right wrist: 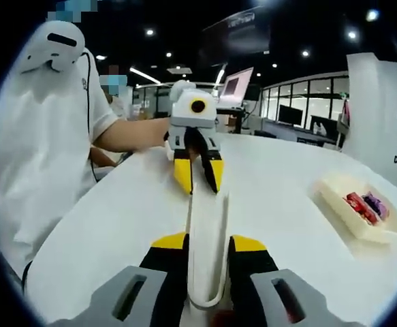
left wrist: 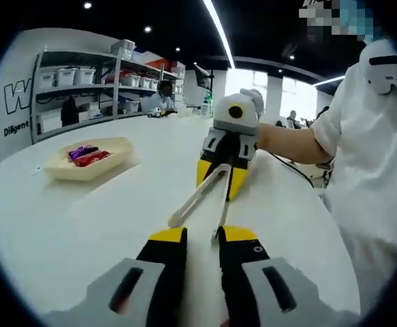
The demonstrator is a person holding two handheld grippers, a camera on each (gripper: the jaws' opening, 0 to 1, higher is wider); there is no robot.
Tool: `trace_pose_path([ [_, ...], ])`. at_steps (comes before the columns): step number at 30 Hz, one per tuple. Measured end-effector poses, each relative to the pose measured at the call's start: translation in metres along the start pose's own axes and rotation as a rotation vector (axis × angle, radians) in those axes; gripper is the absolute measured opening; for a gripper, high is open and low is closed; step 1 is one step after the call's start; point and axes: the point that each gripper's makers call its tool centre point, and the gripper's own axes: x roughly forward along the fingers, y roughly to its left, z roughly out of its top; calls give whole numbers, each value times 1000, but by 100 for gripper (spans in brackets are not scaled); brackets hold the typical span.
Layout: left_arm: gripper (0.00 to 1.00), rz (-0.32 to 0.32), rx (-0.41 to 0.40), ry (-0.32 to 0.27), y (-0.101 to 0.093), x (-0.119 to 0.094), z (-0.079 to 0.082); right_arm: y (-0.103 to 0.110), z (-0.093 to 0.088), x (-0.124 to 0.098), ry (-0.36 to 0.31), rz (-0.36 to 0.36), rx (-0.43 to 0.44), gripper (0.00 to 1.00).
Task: Place the target food into the container with the food tongs after gripping and lifting it, then release it inside without dropping or visibly crushing the food.
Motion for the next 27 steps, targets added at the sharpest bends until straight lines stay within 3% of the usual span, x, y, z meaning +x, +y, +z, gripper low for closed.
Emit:
trace_pose_path([
  [17,28,33,-2,-37,4,-4,6,2,1,0,-9,38,-38,15],
  [21,40,19,5,-40,-1,-4,7,0,1,0,-10,34,-28,15],
  [24,55,59,12,-35,6,-3,6,2,1,1,-11,46,-34,15],
  [27,53,53,6,-42,6,-3,7,2,1,0,-10,45,-30,15],
])
